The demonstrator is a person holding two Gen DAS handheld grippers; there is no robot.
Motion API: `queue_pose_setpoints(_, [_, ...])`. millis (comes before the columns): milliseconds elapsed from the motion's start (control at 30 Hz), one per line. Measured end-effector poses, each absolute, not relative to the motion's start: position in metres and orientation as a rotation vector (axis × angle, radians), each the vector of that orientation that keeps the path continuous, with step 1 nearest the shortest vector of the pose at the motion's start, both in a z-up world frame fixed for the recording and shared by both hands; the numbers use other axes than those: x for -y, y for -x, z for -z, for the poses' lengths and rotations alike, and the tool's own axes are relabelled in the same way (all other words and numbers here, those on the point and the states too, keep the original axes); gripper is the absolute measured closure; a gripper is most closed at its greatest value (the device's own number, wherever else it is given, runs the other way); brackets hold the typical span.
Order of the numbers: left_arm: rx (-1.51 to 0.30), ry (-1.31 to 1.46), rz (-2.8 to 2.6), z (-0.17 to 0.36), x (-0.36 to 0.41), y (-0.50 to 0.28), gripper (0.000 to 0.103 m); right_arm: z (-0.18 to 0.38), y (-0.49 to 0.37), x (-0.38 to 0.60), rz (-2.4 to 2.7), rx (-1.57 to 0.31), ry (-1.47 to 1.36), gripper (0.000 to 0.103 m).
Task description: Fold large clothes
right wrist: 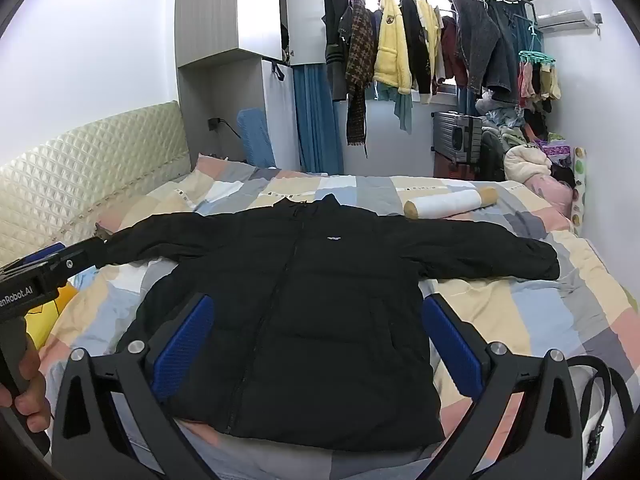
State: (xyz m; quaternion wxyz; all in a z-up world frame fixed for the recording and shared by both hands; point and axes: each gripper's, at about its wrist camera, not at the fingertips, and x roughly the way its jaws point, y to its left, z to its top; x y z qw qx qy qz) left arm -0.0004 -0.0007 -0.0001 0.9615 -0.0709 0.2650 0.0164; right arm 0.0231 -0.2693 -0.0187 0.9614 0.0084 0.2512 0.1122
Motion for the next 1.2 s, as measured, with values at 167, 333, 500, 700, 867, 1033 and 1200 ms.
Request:
queue_pose_setpoints(167, [-0.544, 0.154, -0.028, 0.001, 0.000, 0.000, 0.001, 0.019, -0.023, 0.269, -0.228, -0.515, -0.017, 0.000])
queue_pose_setpoints(333, [-0.543, 0.159, -0.019, -0.003, 0.000, 0.004, 0.001, 0.019, -0.023, 0.267, -0.226, -0.516, -0.005, 0.000])
queue_pose_setpoints(500, [-0.544, 0.152, -0.029, -0.004, -0.003, 0.005, 0.001, 0.018, -0.024, 0.267, -0.227, -0.515, -0.005, 0.000])
queue_pose_setpoints(700, [-0.543, 0.147, -0.031, -0.001, 0.000, 0.003, 0.001, 0.026, -0.026, 0.268, -0.228, -0.518, -0.004, 0.000])
queue_pose_setpoints(867, [-0.543, 0.146, -0.029, -0.001, -0.002, 0.004, 0.001, 0.029, -0.025, 0.269, -0.224, -0.519, -0.001, 0.000])
queue_pose_setpoints(1033, [-0.542, 0.146, -0.029, -0.002, 0.001, 0.005, 0.001, 0.025, -0.023, 0.271, -0.217, -0.518, -0.008, 0.000])
queue_pose_setpoints(1200, [-0.550, 0.144, -0.022, -0.001, 0.002, 0.004, 0.001, 0.022, -0.022, 0.270, -0.215, -0.522, -0.003, 0.000])
